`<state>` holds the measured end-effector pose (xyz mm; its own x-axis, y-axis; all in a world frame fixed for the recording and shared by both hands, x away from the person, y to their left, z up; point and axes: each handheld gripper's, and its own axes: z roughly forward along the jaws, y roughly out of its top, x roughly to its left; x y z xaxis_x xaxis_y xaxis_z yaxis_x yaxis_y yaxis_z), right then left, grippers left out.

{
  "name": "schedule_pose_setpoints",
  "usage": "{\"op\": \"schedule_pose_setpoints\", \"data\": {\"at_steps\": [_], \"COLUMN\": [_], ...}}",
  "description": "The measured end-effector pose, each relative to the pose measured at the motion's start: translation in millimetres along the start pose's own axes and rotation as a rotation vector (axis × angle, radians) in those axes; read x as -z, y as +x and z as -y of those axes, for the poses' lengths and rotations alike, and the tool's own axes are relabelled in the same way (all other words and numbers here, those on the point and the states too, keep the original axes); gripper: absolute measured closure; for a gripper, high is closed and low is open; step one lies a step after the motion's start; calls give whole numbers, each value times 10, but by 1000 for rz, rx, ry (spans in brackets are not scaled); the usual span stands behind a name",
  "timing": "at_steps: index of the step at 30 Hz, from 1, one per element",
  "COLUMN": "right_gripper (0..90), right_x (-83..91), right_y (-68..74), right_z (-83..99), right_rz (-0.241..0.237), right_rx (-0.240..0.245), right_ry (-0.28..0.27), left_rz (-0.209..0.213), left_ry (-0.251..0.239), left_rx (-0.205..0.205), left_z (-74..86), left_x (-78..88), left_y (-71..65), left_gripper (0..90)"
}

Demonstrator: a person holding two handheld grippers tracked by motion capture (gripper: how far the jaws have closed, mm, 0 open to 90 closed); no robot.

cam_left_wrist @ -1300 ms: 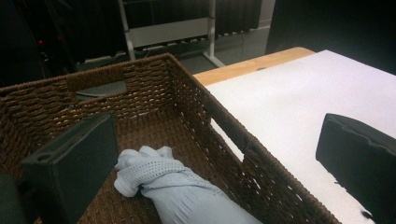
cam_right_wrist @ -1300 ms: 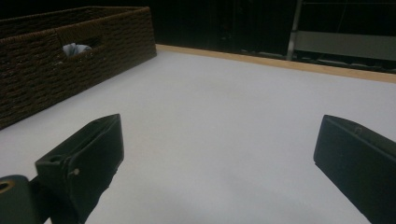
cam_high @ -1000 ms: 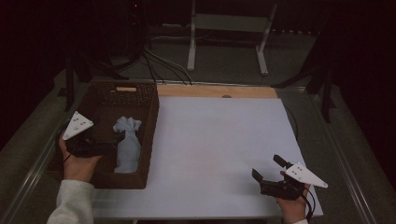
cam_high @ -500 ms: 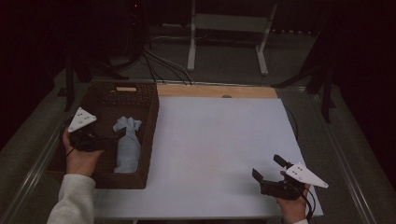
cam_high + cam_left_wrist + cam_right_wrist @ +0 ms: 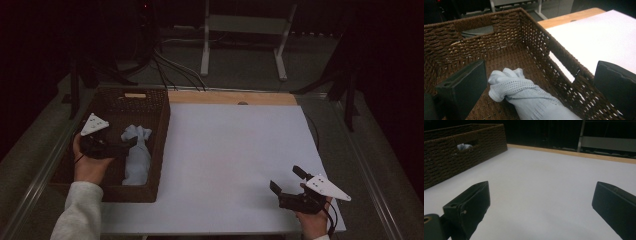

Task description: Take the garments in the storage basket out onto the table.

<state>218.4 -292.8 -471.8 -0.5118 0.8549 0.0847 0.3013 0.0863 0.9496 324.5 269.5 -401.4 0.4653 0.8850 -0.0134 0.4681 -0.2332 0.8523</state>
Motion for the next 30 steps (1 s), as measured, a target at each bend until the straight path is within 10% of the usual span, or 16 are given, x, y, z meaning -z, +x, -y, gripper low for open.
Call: {"op": "schedule_pose_setpoints", "data": {"at_steps": [30], "right_gripper": [19], "right_x": [14], "right_y": [-11], "right_z": [-5], "right_rz": [5], "right_rx": [-6], "right_ry": [-8], "left_rz": [32], "left_ry": [115], "left_rx": [79], "left_z": [46], "left_x": [-298], "left_y": [131], "left_gripper": [1]}}
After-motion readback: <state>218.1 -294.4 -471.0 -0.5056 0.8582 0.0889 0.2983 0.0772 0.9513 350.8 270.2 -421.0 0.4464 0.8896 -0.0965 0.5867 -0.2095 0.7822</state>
